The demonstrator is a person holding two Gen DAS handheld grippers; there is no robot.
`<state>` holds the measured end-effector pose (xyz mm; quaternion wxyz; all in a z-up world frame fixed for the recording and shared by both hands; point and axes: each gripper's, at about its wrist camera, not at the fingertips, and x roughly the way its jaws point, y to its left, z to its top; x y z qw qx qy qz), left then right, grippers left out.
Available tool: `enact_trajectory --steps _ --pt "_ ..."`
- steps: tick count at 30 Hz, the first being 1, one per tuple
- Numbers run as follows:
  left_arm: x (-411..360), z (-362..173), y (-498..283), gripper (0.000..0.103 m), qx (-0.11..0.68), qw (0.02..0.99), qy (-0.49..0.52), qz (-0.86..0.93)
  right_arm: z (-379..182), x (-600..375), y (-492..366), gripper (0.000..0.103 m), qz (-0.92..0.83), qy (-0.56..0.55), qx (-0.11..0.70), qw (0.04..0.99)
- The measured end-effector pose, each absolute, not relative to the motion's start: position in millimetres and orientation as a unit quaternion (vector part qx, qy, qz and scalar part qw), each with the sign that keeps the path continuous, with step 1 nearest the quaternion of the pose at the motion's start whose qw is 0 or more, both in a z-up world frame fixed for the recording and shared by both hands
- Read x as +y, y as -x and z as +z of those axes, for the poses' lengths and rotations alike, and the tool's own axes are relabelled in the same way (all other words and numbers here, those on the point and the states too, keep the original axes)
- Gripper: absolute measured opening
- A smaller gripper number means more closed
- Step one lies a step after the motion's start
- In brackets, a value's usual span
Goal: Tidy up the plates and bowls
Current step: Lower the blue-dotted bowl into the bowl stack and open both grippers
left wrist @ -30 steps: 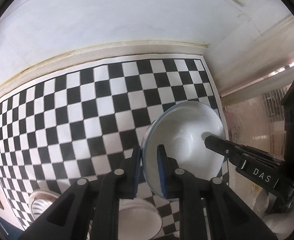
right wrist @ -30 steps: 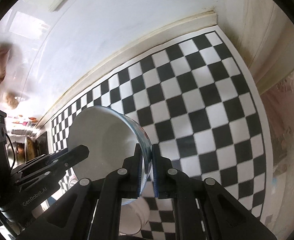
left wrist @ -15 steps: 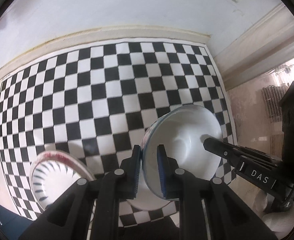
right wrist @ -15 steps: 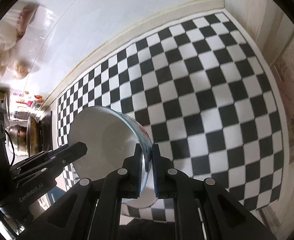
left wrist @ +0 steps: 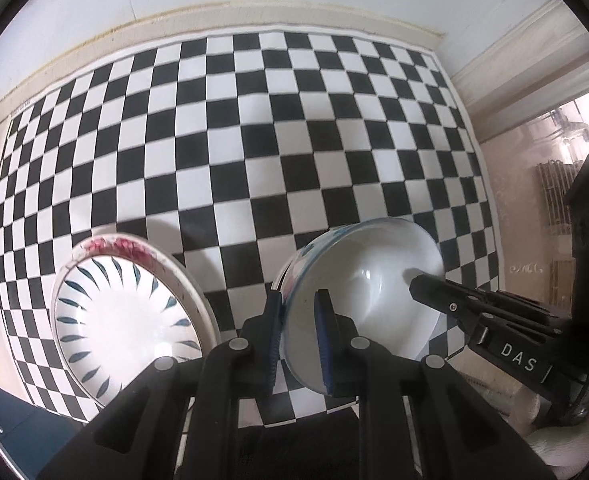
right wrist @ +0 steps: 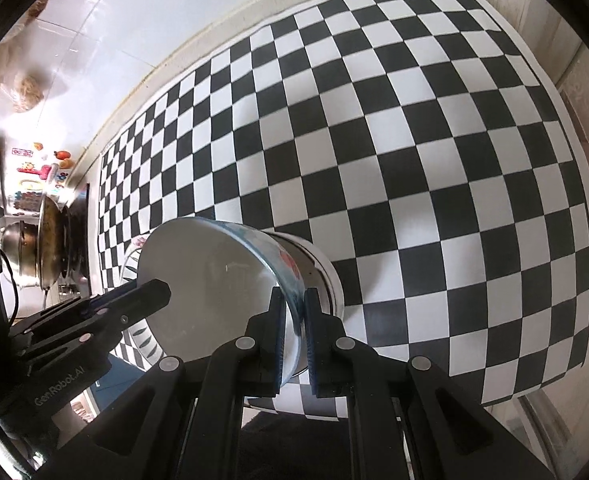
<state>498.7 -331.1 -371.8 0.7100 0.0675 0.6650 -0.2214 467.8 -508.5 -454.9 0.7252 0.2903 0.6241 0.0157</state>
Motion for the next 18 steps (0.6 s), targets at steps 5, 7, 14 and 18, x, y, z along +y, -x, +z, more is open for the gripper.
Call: enact_trajectory --steps 5,7,14,18 --pt "-331.0 -383.6 -497.7 0.014 0.677 0.7 -0.068 -0.217 -462.9 -504.8 -468.7 0.011 0.011 -0.282 0.634 0.72" --pt "-331.0 -387.6 -496.4 0.014 0.681 0.696 -0.071 -0.216 -464.8 -504.0 -470.7 0.011 0.009 -0.28 0.638 0.718" --pt "-337.3 -397.0 -493.9 0.014 0.69 0.687 -0.083 -0.214 -470.6 -504.5 -471.9 0.011 0.001 -0.272 0.649 0.71" --pt "-336.4 -399.9 -496.6 0.014 0.696 0.683 -0.078 -0.209 -472.0 -506.3 -473.2 0.011 0.0 -0.277 0.653 0.705"
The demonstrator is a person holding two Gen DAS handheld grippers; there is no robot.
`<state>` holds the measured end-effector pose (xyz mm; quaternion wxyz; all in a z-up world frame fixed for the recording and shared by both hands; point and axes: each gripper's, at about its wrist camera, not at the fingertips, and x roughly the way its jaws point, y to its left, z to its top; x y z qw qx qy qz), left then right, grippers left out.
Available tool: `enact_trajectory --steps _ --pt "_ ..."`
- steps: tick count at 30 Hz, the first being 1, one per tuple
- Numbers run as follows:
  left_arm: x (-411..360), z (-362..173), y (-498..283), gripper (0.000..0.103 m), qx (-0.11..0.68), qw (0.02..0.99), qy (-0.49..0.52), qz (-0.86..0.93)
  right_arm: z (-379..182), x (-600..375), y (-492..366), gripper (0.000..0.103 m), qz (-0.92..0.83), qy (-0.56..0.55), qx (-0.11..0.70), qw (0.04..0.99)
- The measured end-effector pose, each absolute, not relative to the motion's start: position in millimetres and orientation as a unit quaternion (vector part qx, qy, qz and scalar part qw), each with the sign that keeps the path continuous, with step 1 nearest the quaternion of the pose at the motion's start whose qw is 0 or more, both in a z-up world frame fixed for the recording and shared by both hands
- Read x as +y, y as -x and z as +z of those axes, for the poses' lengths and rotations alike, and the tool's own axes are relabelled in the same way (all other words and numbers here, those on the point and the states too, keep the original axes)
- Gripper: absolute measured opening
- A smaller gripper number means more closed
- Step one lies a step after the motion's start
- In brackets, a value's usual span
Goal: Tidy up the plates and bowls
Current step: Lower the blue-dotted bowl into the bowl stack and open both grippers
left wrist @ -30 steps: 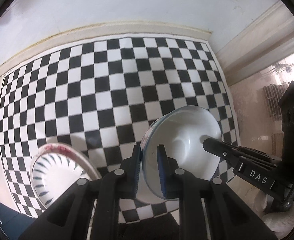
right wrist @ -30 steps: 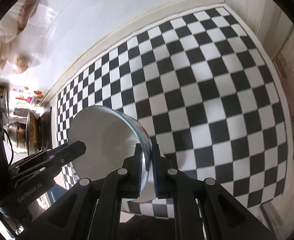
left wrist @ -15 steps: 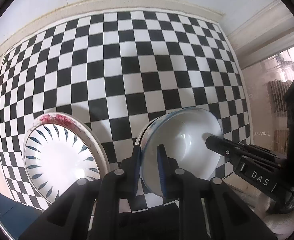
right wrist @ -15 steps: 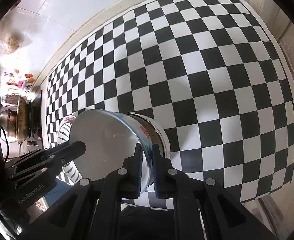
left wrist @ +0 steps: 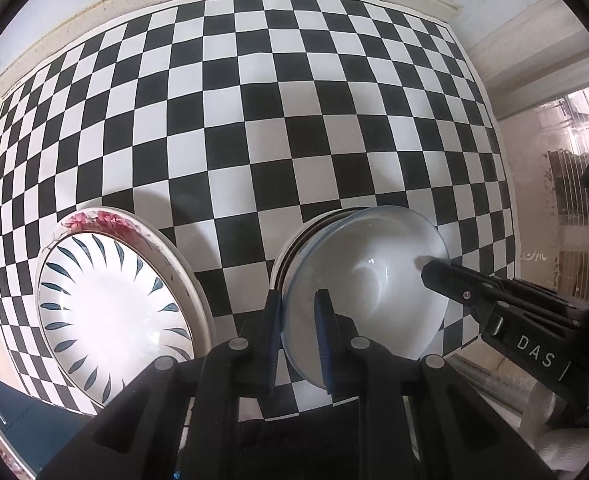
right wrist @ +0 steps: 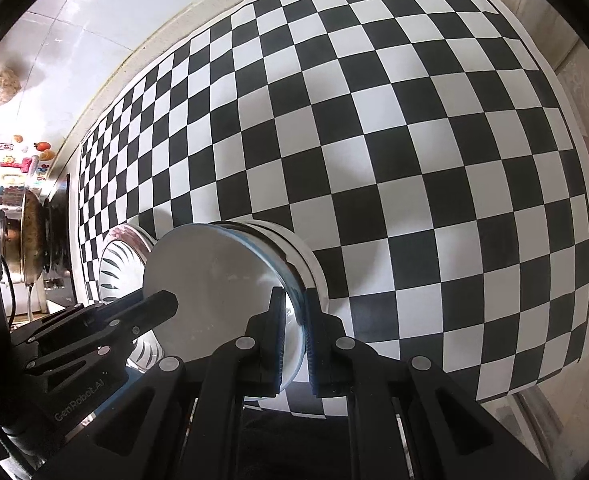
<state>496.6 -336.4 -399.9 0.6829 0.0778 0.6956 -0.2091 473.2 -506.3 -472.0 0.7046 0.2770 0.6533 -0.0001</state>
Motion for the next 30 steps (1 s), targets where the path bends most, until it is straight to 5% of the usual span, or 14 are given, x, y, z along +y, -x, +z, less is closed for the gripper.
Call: enact_trajectory --steps 24,27,29,30 --pt "-332.4 -402.0 -501.2 0.015 0.718 0.67 -0.066 -0.179 -472.2 -503.4 -478.4 0.016 -0.012 -0.272 0.676 0.684" --pt "-330.0 -399.9 -501.2 0.018 0.715 0.673 -0.063 -0.18 -469.2 -500.9 -477.3 0.042 -0.012 -0.266 0.673 0.69" --pt "-328.6 -396.4 -501.1 0.02 0.708 0.68 -0.061 -0.182 -466.4 -500.2 -476.8 0.083 -0.009 -0.262 0.668 0.696" --pt "-327.7 -394.8 -501.2 0.025 0.705 0.682 -0.061 -0.183 -465.0 -499.9 -476.6 0.089 -0.006 -0.26 0.666 0.699"
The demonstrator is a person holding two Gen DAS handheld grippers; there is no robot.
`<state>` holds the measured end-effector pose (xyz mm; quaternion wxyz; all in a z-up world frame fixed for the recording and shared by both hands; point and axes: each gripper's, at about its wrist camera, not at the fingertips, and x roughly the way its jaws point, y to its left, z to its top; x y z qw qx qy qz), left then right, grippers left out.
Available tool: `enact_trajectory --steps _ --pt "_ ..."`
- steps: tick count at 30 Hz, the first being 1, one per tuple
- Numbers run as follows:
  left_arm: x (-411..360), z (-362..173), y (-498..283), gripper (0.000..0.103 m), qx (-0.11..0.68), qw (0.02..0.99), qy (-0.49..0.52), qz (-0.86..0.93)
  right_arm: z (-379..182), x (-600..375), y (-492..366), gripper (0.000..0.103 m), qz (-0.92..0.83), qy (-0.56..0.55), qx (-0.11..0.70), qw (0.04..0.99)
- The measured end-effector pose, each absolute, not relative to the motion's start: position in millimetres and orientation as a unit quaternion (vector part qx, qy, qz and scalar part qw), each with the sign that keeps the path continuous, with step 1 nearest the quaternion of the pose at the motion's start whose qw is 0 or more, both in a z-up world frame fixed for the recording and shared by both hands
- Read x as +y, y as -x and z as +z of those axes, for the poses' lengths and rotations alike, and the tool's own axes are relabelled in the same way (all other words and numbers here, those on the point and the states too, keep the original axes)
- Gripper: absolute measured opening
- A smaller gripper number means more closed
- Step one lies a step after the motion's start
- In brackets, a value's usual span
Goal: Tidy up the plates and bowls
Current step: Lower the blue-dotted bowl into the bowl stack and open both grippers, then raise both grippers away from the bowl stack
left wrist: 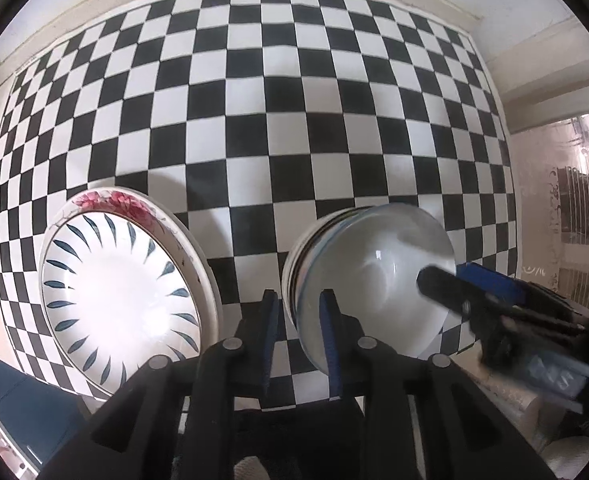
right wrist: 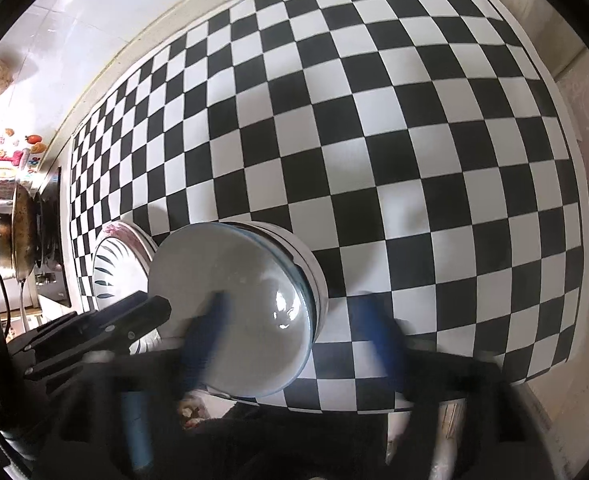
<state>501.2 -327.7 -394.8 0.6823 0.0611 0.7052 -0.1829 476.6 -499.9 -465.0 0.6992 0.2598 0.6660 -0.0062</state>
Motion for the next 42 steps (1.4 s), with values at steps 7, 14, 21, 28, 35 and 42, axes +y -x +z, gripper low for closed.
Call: enact_trajectory --steps 7,14,21,28,35,42 --pt "-317.9 -386.0 -502.3 0.085 0.674 0.714 -0.074 -0.173 -448.5 -501.5 -466.6 0.09 -0.024 -0.214 0.652 0.727" --pt "-306.8 -374.4 -490.5 0.087 0.654 0.735 -0.064 -0.169 -430.8 -496.2 -441.7 0.091 -0.04 -0.164 0.637 0.752" --pt "-295.3 -327.5 -451.6 0.086 0.597 0.779 -0.092 -0.168 -389.3 -482.1 -405.0 0.092 -0.044 -0.161 0.601 0.782" --pt "-282.2 -267.7 -413.1 0.087 0.557 0.808 -0.084 -0.176 -309.8 -463.6 -354.9 0.092 -0.058 -0.141 0.547 0.823" --pt "-263.5 -209.5 -378.1 0.087 0.525 0.83 -0.076 -0.173 -244.1 -447.0 -309.3 0.093 -0.06 -0.139 0.502 0.851" --pt "-245.2 -177.6 -348.1 0.087 0.517 0.836 -0.077 -0.166 -200.7 -436.6 -278.8 0.093 -0.055 -0.13 0.487 0.862"
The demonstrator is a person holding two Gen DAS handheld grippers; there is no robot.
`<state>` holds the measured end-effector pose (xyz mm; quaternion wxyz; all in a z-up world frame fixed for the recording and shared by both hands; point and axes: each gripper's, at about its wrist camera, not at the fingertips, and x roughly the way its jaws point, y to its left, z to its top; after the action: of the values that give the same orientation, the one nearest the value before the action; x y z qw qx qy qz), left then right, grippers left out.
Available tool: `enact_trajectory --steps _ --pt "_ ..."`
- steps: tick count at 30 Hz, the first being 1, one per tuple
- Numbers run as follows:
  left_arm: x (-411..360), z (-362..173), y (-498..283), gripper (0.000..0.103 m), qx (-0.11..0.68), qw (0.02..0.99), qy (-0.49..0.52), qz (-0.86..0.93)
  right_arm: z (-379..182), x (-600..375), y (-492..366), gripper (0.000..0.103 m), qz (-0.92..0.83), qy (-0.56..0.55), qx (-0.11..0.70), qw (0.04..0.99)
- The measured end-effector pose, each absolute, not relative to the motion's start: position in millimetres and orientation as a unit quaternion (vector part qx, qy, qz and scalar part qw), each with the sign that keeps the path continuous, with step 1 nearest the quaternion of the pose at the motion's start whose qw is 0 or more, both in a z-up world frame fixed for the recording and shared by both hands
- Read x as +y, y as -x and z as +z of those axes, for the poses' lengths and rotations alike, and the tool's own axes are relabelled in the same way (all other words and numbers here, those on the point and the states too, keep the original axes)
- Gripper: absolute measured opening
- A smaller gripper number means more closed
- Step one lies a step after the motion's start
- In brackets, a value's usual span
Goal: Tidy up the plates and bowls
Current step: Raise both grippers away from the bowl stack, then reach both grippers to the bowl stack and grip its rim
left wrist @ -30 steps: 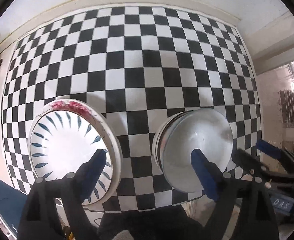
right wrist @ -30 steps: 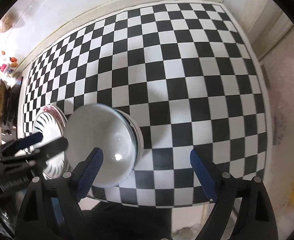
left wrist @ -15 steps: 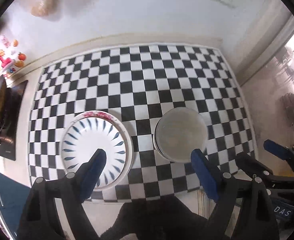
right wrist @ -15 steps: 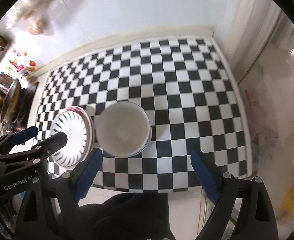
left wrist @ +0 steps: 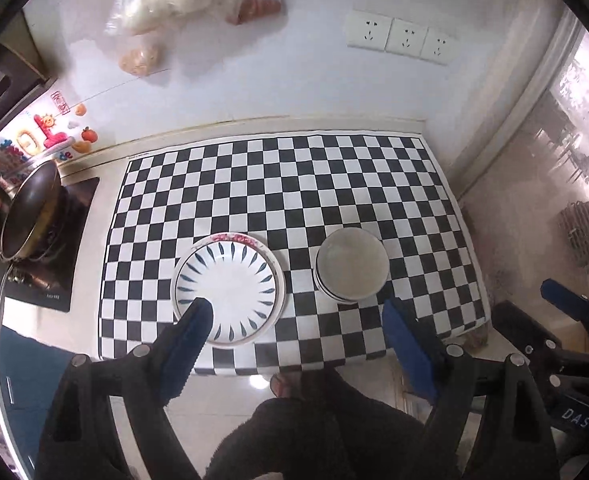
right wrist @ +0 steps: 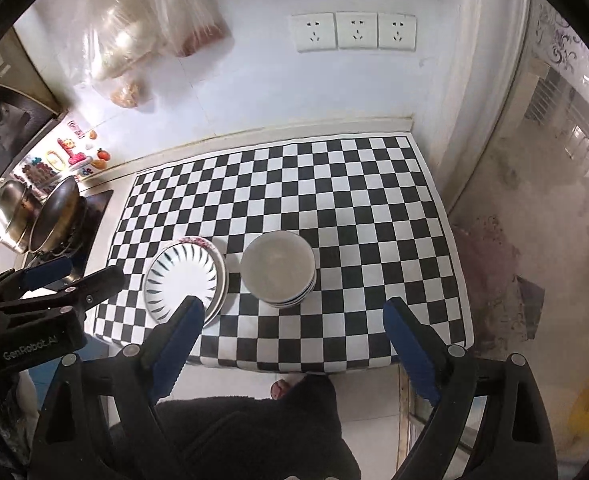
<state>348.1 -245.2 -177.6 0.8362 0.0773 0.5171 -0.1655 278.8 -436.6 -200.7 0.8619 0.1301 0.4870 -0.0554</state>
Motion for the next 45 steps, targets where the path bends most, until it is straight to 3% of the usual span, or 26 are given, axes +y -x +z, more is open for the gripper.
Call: enact_trajectory --steps 8,26,45 --pt "-230.6 -158.8 -328.5 0.087 0.511 0.842 -0.081 -0.155 -189.4 -429.0 -267.5 0.093 -0.046 -0.123 0.488 0.863" --pt "-240.6 -172.5 -333.3 0.087 0.53 0.825 -0.076 -0.178 -202.6 -444.6 -277.4 0.093 -0.067 -0.144 0.501 0.851" --pt "-286.0 -262.0 -425.0 0.087 0.57 0.798 -0.104 -0.164 -298.8 -478.4 -369.1 0.095 -0.085 -0.171 0.557 0.809"
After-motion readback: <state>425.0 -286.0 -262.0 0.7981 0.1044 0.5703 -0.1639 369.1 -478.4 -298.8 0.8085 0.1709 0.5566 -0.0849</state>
